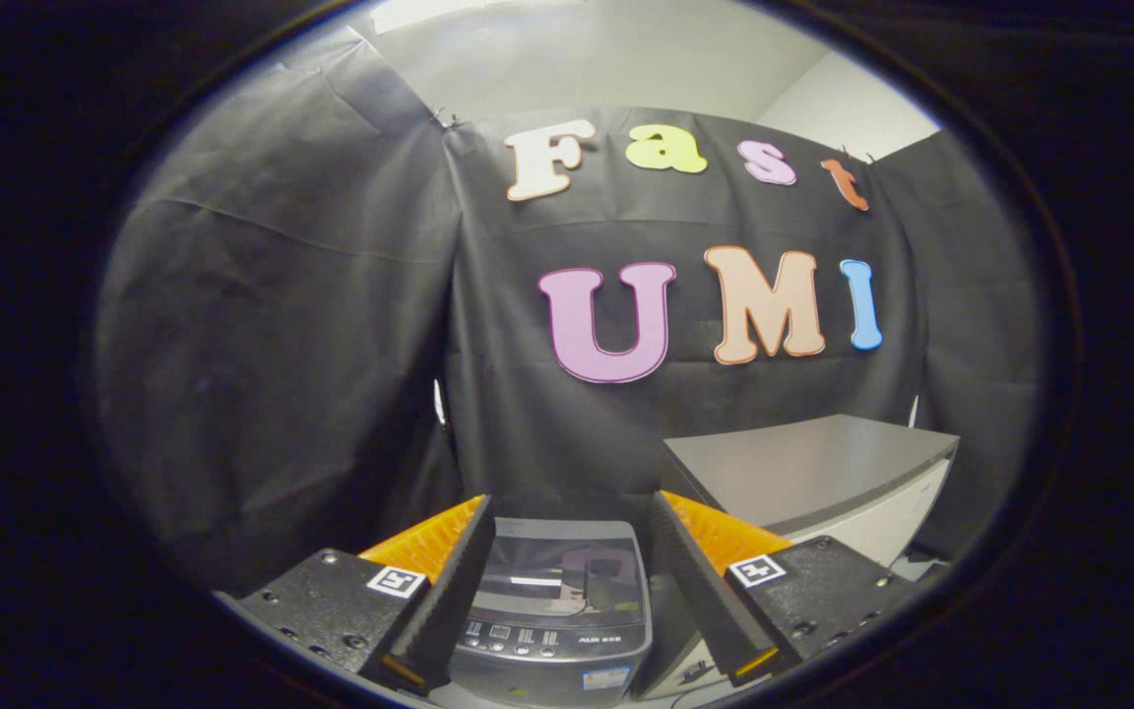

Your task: Put the clothes into the washing machine and then close the washing machine lid.

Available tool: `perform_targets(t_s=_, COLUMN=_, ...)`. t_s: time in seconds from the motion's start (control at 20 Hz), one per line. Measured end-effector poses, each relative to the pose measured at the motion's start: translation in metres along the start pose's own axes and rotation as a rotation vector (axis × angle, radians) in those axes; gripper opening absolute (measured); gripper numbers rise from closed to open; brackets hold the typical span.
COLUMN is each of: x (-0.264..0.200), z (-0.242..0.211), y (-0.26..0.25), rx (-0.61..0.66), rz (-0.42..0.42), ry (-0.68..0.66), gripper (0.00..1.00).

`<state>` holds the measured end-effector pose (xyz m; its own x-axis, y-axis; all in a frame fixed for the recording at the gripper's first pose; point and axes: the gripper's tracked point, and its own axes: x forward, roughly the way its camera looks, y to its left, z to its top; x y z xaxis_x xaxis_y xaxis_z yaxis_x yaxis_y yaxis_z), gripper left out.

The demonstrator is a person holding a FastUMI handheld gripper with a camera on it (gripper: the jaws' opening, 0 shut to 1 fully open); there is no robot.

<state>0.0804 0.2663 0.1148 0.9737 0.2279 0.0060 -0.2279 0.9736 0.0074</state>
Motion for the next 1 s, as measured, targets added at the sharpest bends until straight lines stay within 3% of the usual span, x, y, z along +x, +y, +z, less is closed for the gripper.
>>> perform_targets(t_s=0.3, x=-0.070, z=0.019, y=-0.016, rx=0.009, rz=0.006, ry=-0.082, gripper=0.97)
perform_targets(t_s=0.55, x=-0.108, z=0.007, y=-0.029, rx=-0.019, rz=0.006, ry=-0.035, gripper=0.97)
perform_targets(t_s=1.0, x=-0.138, z=0.003, y=-0.053, rx=-0.015, rz=0.003, ry=-0.037, gripper=0.97)
